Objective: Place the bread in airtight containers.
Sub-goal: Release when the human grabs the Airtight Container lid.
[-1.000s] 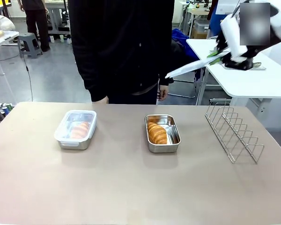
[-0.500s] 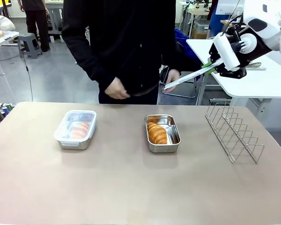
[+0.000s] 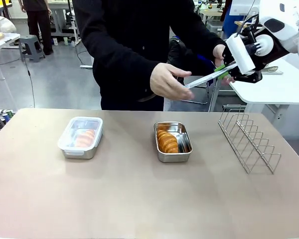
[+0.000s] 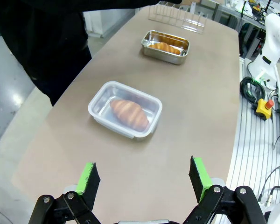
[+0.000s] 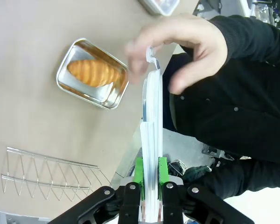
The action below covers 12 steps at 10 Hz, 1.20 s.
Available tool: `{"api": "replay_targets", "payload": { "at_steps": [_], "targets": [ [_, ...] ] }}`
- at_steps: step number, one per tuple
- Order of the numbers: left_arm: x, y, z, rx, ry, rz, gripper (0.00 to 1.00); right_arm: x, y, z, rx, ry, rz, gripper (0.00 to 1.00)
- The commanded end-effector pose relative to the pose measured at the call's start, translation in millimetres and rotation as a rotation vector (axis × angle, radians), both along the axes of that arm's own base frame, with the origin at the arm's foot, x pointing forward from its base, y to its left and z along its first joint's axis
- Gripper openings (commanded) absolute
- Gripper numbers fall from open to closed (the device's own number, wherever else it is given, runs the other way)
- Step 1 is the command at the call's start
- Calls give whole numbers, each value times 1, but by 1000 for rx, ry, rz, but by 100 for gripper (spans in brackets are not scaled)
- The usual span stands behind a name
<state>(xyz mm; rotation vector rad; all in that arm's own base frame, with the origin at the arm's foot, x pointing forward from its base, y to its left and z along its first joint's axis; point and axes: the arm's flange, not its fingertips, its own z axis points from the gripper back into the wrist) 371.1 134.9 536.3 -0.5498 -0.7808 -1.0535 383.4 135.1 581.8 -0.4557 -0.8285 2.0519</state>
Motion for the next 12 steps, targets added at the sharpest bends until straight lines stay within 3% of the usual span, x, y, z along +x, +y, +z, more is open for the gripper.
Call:
{"api": "replay_targets", "payload": {
  "at_steps": [1, 8, 9, 10, 11, 12],
  "targets": [
    [-1, -1, 0, -25, -23, -9, 100, -2, -1, 2, 10, -3, -7, 0],
    [-1, -1, 0, -25, -23, -9, 100, -2, -1, 2, 10, -3, -7, 0],
    [-1, -1, 0, -25, -23, -9, 100, 0, -1, 0, 2, 2, -3, 72],
    [-1, -1, 0, -25, -23, -9, 100, 0, -2, 0, 23, 13, -33, 73],
    [-1, -1, 0, -25, -23, -9, 100, -2, -6, 13, 69, 5, -79, 100],
    [-1, -1, 0, -25, -23, -9, 100, -6, -14, 30, 128, -13, -137, 75]
  ]
}}
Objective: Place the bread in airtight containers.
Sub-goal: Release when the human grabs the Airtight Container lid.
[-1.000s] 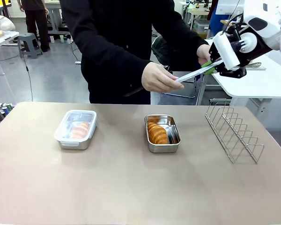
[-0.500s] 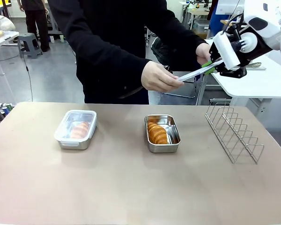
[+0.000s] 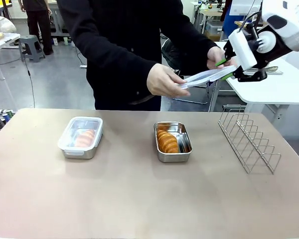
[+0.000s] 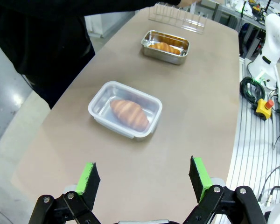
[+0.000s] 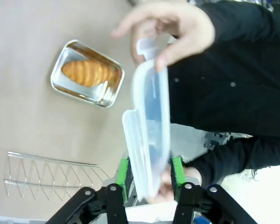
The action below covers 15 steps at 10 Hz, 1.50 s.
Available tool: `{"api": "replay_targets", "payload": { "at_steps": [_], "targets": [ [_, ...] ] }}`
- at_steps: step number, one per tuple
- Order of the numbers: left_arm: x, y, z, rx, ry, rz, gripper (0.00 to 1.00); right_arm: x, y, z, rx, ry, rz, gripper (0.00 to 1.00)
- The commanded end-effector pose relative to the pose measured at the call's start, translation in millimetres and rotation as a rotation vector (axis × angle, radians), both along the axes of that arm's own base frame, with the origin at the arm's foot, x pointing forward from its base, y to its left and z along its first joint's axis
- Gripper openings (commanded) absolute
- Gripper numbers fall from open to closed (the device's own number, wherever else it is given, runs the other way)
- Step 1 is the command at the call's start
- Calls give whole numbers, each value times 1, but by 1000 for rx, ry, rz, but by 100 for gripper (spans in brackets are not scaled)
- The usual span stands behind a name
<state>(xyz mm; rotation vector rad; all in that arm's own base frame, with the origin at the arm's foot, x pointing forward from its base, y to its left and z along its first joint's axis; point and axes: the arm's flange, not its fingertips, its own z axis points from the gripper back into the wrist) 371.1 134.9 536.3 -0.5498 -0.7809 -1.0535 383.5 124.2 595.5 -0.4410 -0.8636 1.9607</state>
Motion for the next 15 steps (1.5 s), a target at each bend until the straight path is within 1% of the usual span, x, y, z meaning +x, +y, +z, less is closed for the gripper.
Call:
{"api": "replay_targets", "payload": {
  "at_steps": [1, 2, 3, 4, 5, 6, 7, 8, 9, 11, 13, 14, 15],
  "targets": [
    [-1, -1, 0, -25, -23, -9, 100, -9, -21, 39, 126, -22, -151, 100],
    [-1, -1, 0, -25, -23, -9, 100, -9, -51, 57, 259, 90, -277, 100],
    [-1, -1, 0, -25, -23, -9, 100, -9, -73, 58, 314, 206, -354, 100],
    [-1, -1, 0, -25, -23, -9, 100, -6, -111, 52, 402, 394, -433, 100],
    [-1, -1, 0, -25, -23, -9, 100, -8, -145, 40, 463, 538, -473, 100],
    [-1, -1, 0, -25, -23, -9, 100, -14, -177, 27, 516, 637, -520, 100],
    [-1, -1, 0, -25, -23, -9, 100, -22, -209, 12, 561, 705, -580, 100],
    [-1, -1, 0, -25, -23, -9, 100, -32, -243, -5, 628, 754, -634, 100],
    [-1, -1, 0, -25, -23, -9, 100, -43, -265, -20, 674, 784, -670, 100],
    [-1, -1, 0, -25, -23, -9, 100, -63, -291, -40, 754, 796, -701, 100],
    [-1, -1, 0, -25, -23, -9, 100, -71, -298, -44, 782, 778, -702, 100],
    [-1, -1, 0, -25, -23, -9, 100, -70, -298, -42, 808, 749, -691, 100],
    [-1, -1, 0, -25, -23, -9, 100, -71, -309, -44, 754, 808, -732, 100]
  ]
}}
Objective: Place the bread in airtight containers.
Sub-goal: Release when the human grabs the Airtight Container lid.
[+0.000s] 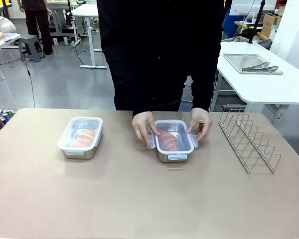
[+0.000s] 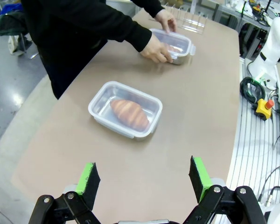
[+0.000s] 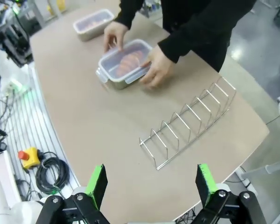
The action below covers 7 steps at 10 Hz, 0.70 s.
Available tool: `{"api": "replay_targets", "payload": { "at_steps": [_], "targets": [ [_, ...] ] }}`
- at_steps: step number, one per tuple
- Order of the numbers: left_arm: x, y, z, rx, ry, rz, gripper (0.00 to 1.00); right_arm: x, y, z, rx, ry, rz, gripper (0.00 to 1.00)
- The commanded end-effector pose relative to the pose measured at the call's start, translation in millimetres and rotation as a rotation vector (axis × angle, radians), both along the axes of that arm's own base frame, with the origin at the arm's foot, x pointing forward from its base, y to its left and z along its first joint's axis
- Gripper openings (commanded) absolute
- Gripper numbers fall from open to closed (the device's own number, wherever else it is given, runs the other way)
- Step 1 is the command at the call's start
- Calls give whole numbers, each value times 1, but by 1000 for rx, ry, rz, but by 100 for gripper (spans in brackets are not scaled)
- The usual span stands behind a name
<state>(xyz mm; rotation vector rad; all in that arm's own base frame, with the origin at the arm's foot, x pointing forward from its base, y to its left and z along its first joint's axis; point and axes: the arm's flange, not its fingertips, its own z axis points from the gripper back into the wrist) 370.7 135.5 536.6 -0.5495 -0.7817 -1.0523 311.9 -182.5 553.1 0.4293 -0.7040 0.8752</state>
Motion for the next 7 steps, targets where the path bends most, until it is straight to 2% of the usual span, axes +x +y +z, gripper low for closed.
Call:
{"api": "replay_targets", "payload": {
  "at_steps": [1, 7],
  "targets": [
    [0, -2, 0, -25, -22, -10, 100, 1, -2, -2, -16, 12, 7, 100],
    [0, -2, 0, -25, -22, -10, 100, 1, -2, -2, -16, 12, 7, 100]
  ]
}}
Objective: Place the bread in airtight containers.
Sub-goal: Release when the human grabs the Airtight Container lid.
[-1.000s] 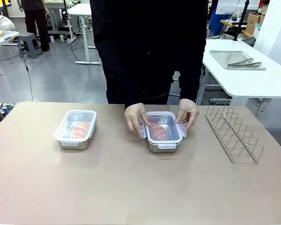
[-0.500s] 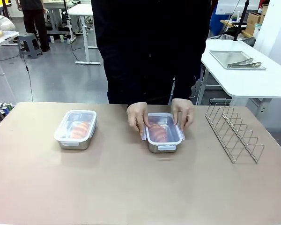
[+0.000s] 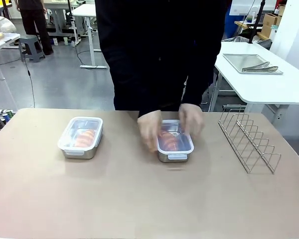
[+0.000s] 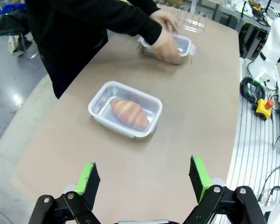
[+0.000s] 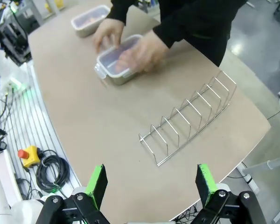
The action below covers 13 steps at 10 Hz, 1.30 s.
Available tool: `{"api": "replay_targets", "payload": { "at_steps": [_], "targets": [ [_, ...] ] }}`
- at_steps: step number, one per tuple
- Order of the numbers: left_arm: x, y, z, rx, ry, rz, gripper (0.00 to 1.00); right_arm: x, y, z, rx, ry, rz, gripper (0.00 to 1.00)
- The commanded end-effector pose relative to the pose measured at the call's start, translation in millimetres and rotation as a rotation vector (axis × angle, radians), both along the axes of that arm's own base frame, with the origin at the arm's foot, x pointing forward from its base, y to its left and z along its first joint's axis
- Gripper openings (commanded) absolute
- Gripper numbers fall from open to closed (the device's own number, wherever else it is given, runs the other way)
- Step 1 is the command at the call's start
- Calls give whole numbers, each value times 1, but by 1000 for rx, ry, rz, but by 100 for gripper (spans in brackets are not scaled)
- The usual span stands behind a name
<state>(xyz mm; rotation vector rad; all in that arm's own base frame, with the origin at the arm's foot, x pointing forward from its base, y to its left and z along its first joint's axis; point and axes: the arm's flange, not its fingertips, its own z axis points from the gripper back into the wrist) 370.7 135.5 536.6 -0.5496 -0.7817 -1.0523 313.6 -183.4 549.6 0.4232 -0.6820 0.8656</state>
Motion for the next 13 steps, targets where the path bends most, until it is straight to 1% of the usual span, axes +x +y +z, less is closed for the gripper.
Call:
{"api": "replay_targets", "payload": {
  "at_steps": [1, 13],
  "targets": [
    [0, -2, 0, -25, -22, -10, 100, -1, -1, 1, -4, -7, 16, 100],
    [0, -2, 0, -25, -22, -10, 100, -1, -1, 1, -4, -7, 16, 100]
  ]
}}
